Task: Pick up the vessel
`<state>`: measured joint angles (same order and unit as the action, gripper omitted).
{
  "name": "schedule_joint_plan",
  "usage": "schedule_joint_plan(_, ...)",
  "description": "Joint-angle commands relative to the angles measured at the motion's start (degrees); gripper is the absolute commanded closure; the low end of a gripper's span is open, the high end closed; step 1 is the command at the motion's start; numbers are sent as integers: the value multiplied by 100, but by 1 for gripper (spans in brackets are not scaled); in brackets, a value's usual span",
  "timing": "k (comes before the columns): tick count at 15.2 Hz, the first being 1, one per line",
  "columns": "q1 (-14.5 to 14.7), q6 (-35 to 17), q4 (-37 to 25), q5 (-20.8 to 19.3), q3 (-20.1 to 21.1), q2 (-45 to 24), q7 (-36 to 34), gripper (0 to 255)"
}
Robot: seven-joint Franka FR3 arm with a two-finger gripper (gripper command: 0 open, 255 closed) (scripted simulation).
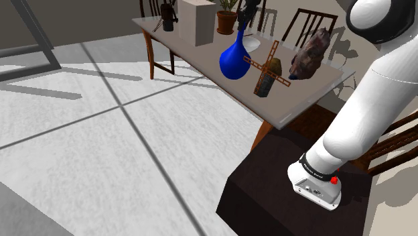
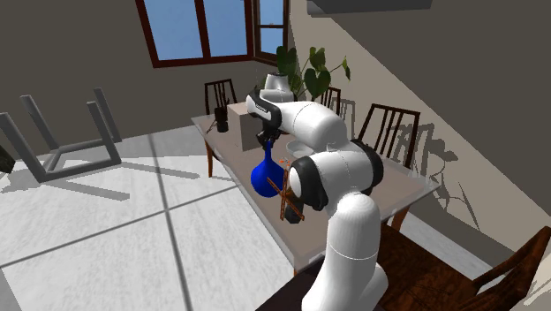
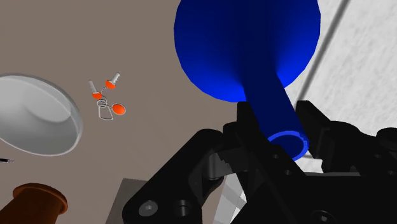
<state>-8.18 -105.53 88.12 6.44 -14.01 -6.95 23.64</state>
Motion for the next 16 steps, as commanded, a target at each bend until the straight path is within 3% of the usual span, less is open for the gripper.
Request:
schedule_joint_plan(1, -7, 131, -157, 4, -3, -22, -6, 255)
schedule_joint_plan(16, -105, 1315, -1723, 106, -36, -417, -39, 255)
